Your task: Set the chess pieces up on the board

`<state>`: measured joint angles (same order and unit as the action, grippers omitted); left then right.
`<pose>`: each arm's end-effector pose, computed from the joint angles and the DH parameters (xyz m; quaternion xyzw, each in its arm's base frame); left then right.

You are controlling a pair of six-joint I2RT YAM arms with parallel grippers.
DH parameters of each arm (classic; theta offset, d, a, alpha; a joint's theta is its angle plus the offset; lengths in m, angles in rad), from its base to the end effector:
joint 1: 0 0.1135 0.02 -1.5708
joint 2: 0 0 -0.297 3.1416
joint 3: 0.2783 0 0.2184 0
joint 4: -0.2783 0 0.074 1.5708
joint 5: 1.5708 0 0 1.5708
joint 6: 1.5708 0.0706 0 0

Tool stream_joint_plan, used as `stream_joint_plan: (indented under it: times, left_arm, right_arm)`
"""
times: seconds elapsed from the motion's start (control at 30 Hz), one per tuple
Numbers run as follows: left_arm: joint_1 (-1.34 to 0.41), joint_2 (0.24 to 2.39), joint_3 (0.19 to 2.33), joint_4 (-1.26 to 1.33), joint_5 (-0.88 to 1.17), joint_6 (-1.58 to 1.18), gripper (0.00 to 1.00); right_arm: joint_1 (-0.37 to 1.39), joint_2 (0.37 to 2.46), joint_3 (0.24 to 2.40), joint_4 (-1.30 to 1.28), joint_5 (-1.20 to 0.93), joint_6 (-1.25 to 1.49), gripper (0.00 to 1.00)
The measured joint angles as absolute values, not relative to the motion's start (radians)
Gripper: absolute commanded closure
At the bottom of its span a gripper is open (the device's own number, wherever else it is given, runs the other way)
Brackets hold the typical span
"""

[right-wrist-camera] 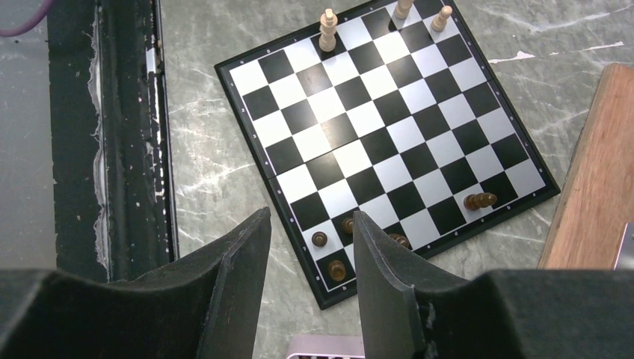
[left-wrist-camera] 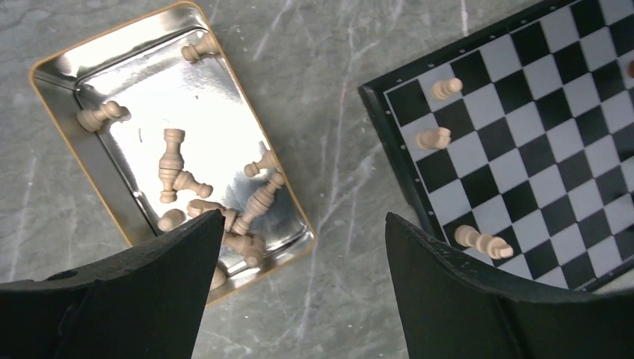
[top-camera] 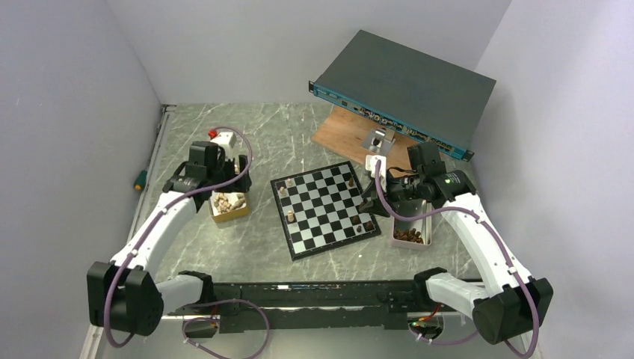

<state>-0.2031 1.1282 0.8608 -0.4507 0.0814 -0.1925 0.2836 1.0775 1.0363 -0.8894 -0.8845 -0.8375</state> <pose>0.2142 -0.0500 0.2893 0.0217 0.9096 -0.1175 0.3979 0.1408 0.0979 0.3312 -0.5701 0.6550 0.3130 0.3846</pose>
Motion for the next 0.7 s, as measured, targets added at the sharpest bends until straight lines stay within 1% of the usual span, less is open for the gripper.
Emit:
stream_joint_plan:
  times: [0.17, 0.47, 0.53, 0.7]
  left_arm:
    - [-0.143, 1.229, 0.912, -0.473, 0.088, -0.149, 0.31]
    - [-0.043, 1.455, 1.042, -0.525, 0.066, -0.041, 0.48]
    - [-0.038, 1.533, 1.099, -0.543, 0.047, -0.007, 0.51]
    - [-0.038, 1.673, 1.161, -0.572, 0.001, 0.043, 0.55]
  right_arm:
    - [0.284, 1.077, 1.035, -0.889, -0.884, -0.838, 0.53]
    - [0.29, 1.078, 1.031, -0.889, -0.884, -0.839, 0.53]
    - [0.292, 1.078, 1.03, -0.889, -0.884, -0.839, 0.53]
    - [0.297, 1.078, 1.025, -0.889, -0.884, -0.844, 0.53]
